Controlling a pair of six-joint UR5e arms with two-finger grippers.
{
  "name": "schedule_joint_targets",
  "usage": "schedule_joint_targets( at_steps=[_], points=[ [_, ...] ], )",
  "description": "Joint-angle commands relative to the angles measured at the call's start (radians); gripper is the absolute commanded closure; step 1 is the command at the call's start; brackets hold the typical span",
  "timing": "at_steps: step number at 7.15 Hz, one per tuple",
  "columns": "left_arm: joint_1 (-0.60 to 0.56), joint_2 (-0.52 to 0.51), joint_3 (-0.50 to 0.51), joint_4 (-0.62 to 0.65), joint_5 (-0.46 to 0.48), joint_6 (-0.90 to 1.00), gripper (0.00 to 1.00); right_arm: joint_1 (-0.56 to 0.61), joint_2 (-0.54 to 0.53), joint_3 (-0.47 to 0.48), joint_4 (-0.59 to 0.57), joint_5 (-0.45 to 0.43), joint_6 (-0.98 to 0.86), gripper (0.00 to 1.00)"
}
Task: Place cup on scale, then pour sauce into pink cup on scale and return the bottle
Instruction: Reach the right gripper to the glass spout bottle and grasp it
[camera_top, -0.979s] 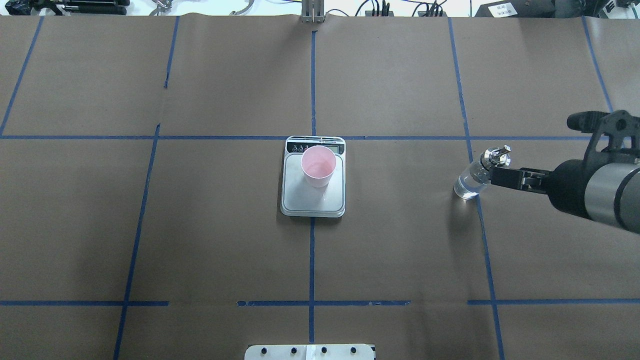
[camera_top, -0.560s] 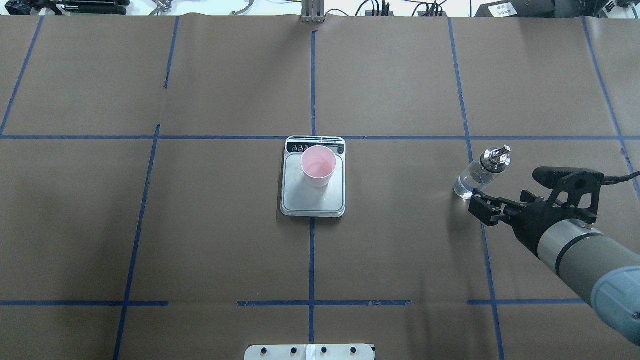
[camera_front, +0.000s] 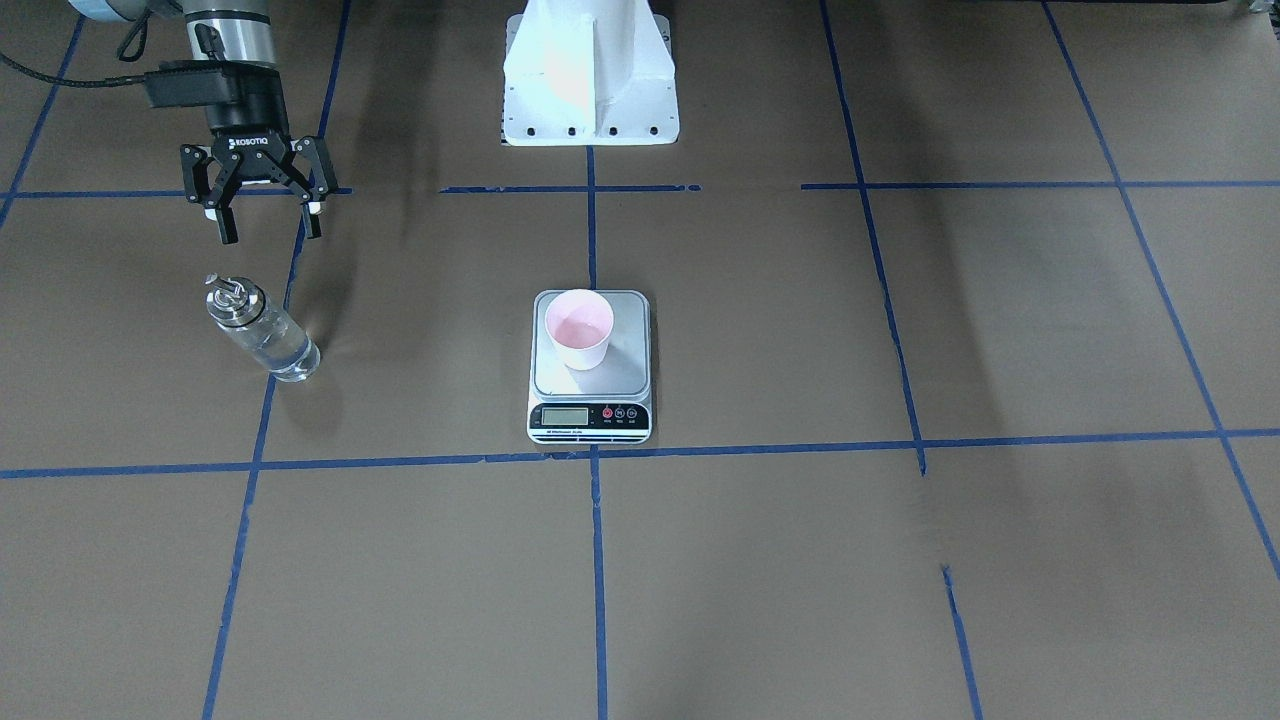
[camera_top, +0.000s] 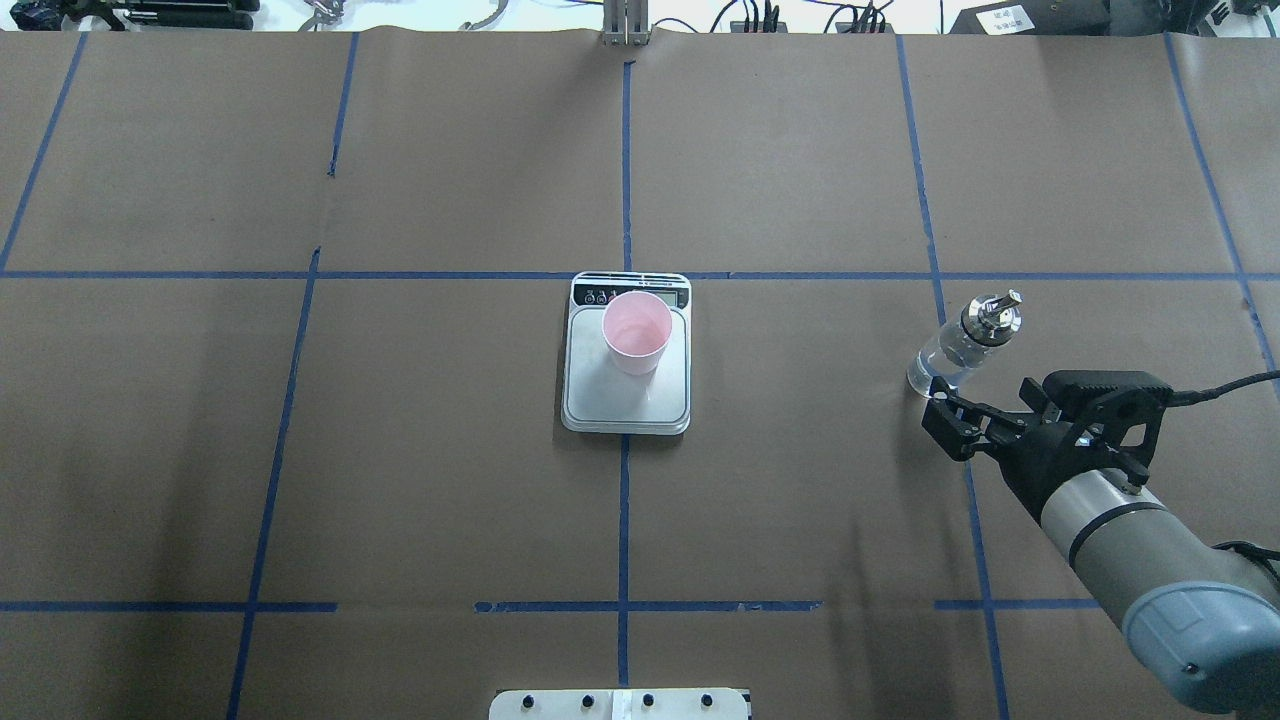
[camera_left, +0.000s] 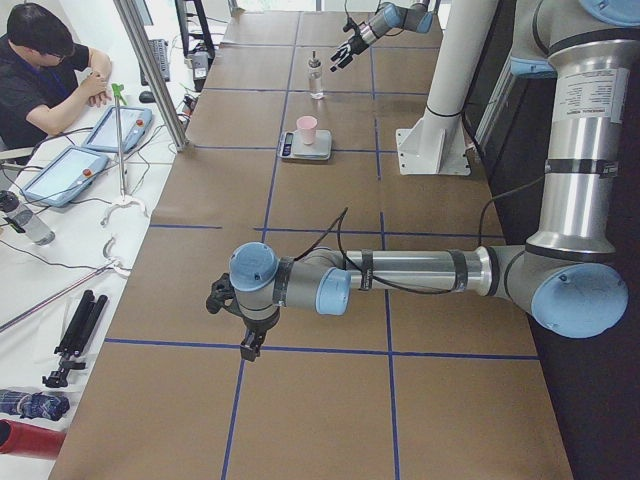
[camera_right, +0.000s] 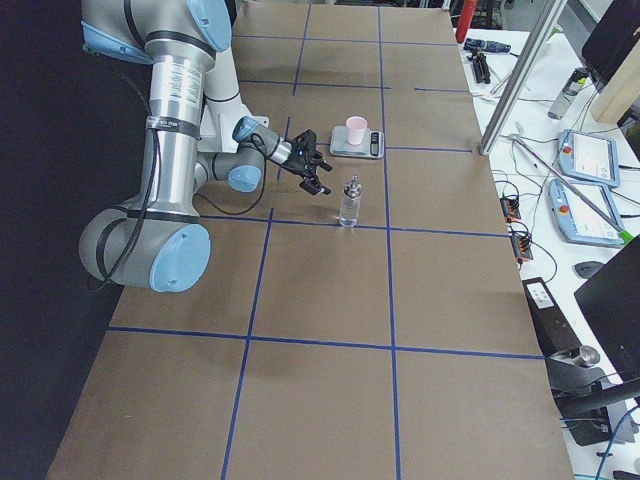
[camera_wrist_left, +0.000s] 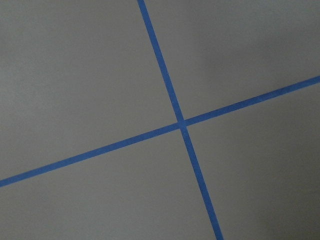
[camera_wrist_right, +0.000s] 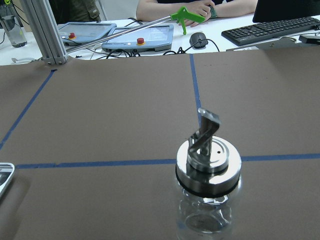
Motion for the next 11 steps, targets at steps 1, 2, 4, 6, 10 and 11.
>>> schedule_joint_targets(
  at_steps=[1, 2, 4, 6, 10, 11],
  points=[
    [0.001, -0.001, -0.005, -0.001, -0.004, 0.0, 0.0, -0.005, 0.01, -0.06, 0.028, -0.035, -0.005, 0.0],
    [0.001, -0.003, -0.007, -0.001, -0.005, 0.0, 0.0, -0.005, 0.01, -0.083, 0.051, -0.035, -0.006, 0.0],
    [0.002, -0.004, -0.016, 0.0, -0.007, 0.0, 0.0, -0.008, 0.017, -0.125, 0.053, -0.058, -0.017, 0.0],
    [0.002, -0.006, -0.02, 0.0, -0.008, 0.0, 0.0, -0.004, 0.137, -0.24, 0.053, -0.104, -0.029, 0.0],
    [0.002, -0.008, -0.02, -0.001, -0.008, 0.0, 0.0, 0.016, 0.133, -0.266, 0.053, -0.129, -0.058, 0.0],
    [0.002, -0.006, -0.02, -0.001, -0.008, 0.0, 0.0, 0.033, 0.133, -0.268, 0.054, -0.139, -0.067, 0.0]
  ],
)
